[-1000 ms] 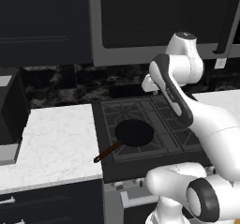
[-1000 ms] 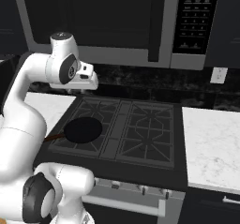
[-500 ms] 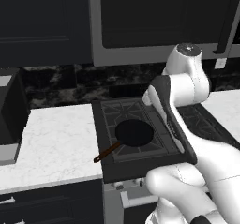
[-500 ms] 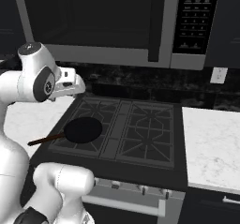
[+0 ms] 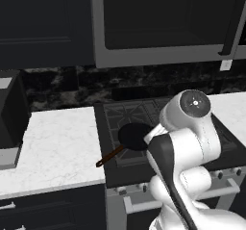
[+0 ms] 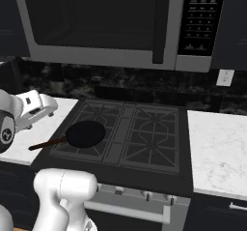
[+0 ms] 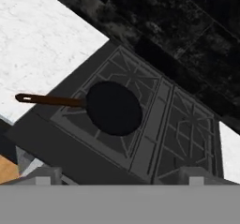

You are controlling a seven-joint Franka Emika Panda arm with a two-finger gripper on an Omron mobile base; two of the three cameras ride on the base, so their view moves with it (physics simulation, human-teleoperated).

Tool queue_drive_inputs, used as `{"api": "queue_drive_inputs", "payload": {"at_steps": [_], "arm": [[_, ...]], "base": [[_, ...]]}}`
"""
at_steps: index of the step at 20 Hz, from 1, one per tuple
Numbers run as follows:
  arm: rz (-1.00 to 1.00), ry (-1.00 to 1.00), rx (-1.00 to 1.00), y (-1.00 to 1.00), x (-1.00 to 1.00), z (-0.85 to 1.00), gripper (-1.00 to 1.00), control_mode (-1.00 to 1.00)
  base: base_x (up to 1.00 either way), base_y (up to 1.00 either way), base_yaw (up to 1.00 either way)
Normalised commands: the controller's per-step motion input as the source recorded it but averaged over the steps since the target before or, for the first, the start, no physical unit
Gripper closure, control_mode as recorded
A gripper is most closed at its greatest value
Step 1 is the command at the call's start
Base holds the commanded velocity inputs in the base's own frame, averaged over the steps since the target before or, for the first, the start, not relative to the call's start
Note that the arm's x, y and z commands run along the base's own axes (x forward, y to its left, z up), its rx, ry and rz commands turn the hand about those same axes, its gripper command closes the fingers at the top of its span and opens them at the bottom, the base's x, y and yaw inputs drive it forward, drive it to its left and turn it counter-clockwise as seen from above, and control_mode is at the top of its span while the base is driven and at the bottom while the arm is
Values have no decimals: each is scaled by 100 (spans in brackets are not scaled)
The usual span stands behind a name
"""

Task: Turn off the front left burner of the stove.

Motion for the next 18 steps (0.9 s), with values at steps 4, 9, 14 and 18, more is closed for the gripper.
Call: {"api": "queue_drive_inputs", "payload": {"at_steps": [4,9,14,18], "arm": [[26,-7,-39,88,-91,-67,-100,-100],[19,-5,-37,97,-89,-94,-100,-100],[26,-1,-41,96,-71,-100,-100,-100],[24,-11,-24,31,-3,-71,-100,-100]], "base": [[0,0,0],[0,0,0],[0,0,0],[0,0,0]]}}
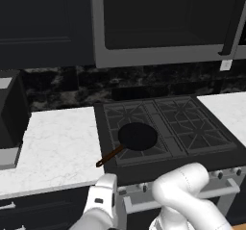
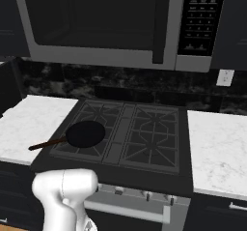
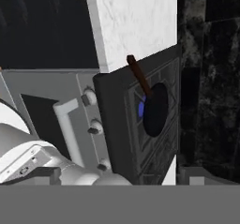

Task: Turn off the front left burner of the stove.

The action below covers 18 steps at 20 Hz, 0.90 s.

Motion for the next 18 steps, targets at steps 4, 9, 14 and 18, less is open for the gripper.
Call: {"api": "queue_drive_inputs", "payload": {"at_steps": [4,9,14,18], "arm": [[10,-20,-1,-22,14,-44,-100,-100],[3,-5,-8,-25,6,-90,-100,-100],[-2,-2,0,-27,18,-64,-100,-100],[-2,-5,0,-44,37,-23,-100,-100]], "base": [[0,0,0],[0,0,0],[0,0,0],[0,0,0]]}}
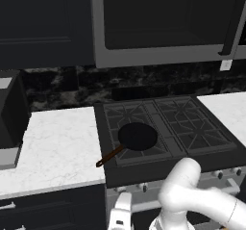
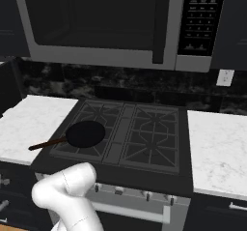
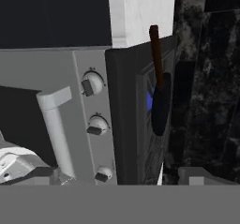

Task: Turn off the front left burner of the stove.

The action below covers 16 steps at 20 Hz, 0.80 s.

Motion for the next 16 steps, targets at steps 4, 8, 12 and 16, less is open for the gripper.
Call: {"api": "queue_drive_inputs", "payload": {"at_steps": [4,8,12,16], "arm": [[0,-14,0,-44,44,-4,-100,-100],[0,-17,-3,-7,30,-21,-100,-100],[0,-11,-7,0,30,-27,-100,-100],[0,-8,-5,0,29,-14,-100,-100]], "base": [[0,0,0],[0,0,0],[0,0,0],[0,0,0]]}}
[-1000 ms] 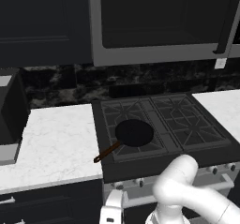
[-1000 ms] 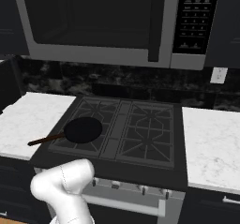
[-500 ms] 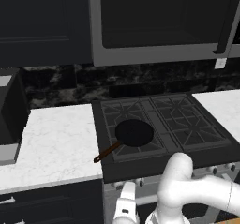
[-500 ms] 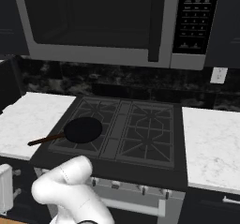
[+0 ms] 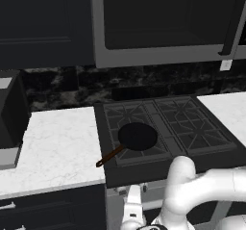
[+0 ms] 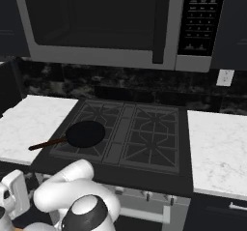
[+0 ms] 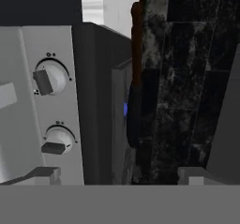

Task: Turn off the front left burner of the stove.

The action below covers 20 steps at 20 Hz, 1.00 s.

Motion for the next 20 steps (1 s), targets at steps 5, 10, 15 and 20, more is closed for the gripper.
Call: {"api": "queue_drive_inputs", "payload": {"at_steps": [5,10,15,20], "arm": [[0,-10,-4,0,18,-23,-100,-100],[0,-18,-11,4,0,-49,-100,-100],[0,-23,-7,21,2,-13,-100,-100],[0,-16,-13,61,0,-21,-100,-100]], "base": [[0,0,0],[0,0,0],[0,0,0],[0,0,0]]}}
